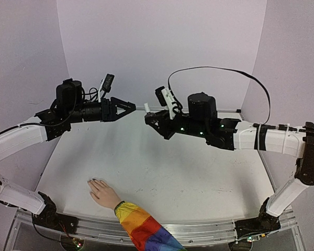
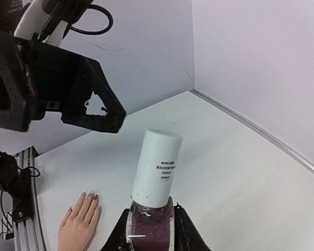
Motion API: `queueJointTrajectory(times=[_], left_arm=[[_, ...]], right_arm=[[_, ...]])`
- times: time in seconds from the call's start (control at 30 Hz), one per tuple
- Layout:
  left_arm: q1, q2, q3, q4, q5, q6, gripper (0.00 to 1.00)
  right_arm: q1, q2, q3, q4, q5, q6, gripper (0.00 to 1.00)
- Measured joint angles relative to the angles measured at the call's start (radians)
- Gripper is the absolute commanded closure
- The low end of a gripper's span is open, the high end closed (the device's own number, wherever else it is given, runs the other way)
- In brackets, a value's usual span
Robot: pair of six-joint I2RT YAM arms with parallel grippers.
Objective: Paint the nails
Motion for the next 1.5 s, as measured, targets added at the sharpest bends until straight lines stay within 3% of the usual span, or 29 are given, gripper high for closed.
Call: queueJointTrajectory(times=[0.17, 0.43, 0.63, 0.9, 1.5], left_arm=[[0.0, 0.066, 0.046, -0.025, -0.031, -0.04, 0.42], [0.0, 0.097, 0.074, -0.051, -0.048, -0.066, 0.71], [0.0, 0.099, 0.074, -0.066, -0.054, -0.064, 0.65], [-0.009, 0.105, 0.082, -0.082, -0.076, -0.034, 0.89], [-0.042, 0.108, 0.106, -0.082, -0.19, 0.092, 1.0]], right_arm=[[0.066, 0.082, 0.079, -0.044, 0.136, -0.043, 1.0], [0.119, 0.136, 0.126, -0.079, 0.215, -0.097, 1.0], [0.121, 0.153, 0.151, -0.08, 0.24, -0.109, 1.0], [0.121, 0.159, 0.161, -0.08, 0.263, -0.111, 1.0], [0.122, 0.177, 0.209, -0.093, 0.311, -0.03, 1.0]])
